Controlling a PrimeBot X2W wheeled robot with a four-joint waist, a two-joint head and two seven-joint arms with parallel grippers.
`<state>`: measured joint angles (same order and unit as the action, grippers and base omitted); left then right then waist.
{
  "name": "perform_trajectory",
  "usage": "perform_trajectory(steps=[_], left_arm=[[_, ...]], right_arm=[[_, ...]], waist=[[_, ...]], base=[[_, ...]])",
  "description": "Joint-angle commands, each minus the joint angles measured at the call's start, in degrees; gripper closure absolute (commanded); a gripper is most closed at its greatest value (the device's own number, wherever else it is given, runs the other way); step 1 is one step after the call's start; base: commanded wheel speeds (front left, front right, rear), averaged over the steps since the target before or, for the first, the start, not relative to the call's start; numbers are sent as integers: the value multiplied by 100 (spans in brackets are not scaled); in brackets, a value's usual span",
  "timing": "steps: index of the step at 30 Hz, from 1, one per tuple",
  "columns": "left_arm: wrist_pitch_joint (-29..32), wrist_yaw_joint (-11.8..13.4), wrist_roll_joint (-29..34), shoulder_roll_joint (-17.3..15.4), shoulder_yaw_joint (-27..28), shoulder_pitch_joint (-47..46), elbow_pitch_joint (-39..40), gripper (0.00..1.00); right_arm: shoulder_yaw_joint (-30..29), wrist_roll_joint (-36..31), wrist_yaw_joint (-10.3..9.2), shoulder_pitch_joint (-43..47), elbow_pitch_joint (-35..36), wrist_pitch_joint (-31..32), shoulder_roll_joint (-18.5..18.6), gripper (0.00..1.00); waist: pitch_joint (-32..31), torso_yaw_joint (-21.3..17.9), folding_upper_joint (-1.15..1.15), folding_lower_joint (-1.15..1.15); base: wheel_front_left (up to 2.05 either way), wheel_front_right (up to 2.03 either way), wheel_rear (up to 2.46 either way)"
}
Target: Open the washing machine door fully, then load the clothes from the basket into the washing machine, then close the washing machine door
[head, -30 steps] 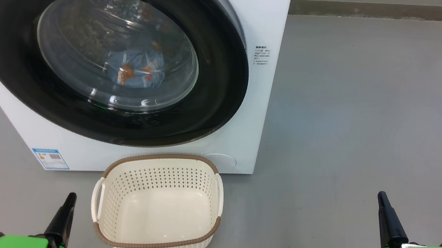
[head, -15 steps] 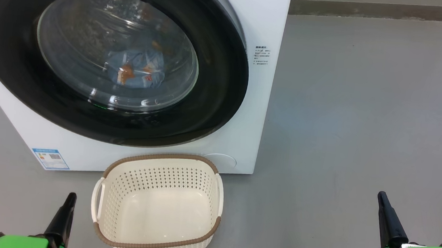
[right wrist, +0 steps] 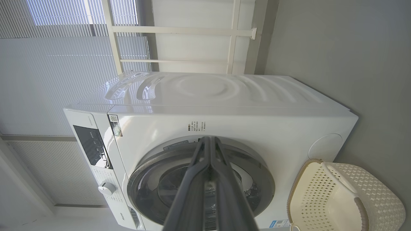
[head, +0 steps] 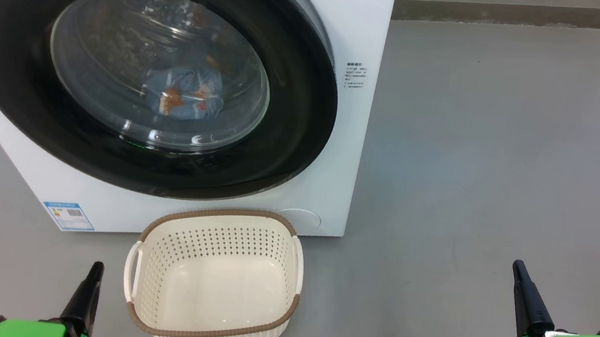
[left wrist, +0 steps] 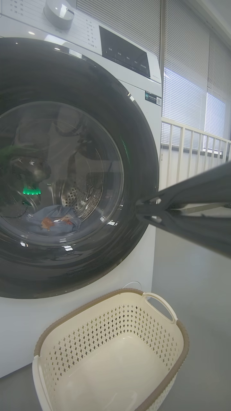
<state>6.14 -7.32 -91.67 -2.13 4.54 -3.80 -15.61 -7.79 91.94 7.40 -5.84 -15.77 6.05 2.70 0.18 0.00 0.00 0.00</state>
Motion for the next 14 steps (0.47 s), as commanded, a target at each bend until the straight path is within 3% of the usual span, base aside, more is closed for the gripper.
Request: perform_trajectory(steps=[1,14], left_arm=[[35,-17,-50,-75,197,-238,158,100],[35,-17,-51,-75,197,-238,158,100]], right_arm=[[128,23,9,-35,175,44,18,100],[128,23,9,-35,175,44,18,100]], waist=[[0,0,0,0],[0,0,0,0]], base=[[0,0,0],[0,0,0]])
